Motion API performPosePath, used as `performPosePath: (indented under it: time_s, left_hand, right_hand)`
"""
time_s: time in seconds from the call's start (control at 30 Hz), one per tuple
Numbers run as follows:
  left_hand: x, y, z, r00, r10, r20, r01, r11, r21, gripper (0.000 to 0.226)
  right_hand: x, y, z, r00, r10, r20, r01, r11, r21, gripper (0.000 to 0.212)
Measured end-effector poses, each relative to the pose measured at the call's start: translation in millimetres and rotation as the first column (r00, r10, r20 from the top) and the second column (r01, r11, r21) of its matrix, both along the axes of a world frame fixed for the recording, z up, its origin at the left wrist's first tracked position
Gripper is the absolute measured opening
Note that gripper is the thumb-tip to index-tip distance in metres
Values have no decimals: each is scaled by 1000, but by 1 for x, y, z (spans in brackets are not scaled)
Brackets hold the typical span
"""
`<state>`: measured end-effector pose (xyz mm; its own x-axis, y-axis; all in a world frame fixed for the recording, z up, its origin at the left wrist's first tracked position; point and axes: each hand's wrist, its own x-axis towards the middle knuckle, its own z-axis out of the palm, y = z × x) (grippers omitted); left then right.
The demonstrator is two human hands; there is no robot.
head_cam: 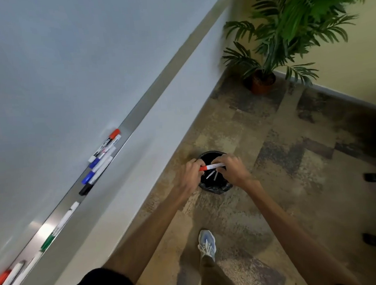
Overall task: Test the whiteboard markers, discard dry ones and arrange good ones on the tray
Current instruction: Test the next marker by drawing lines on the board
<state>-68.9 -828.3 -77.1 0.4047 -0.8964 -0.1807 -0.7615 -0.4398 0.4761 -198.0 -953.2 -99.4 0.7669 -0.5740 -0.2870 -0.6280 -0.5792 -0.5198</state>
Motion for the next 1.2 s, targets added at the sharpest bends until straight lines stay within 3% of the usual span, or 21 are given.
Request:
performPosePath:
  time_s: [0.23,0.4,0.57,0.73,0.97,1.2]
  left_hand:
    - [5,-51,-51,1000,-8,-17,9,998,63,23]
    - [13,-65,-73,996,-21,-85,29,995,91,49]
    - [17,-56,-85,997,-26,-75,36,991,131,49]
    - [21,-51,-79,994,49,-101,-43,997,59,44]
    - [35,-36,-43,985,147,-93,-157,982,-108,30]
    - [56,27,6,949,312,-47,-314,925,-213,19]
  right_hand:
    - [7,-48,-41,991,-127,-46,130,990,61,40]
    - [11,-65,-71,973,-130,-192,122,991,-53,66]
    - [15,-65,-81,941,-201,-273,230,970,81,68]
    - [37,-47,-77,958,-210,-194,235,965,118,54]
    - [75,-13,-32,979,-193,-68,196,980,42,41]
    - [101,47,12,973,-210,91,209,978,16,35]
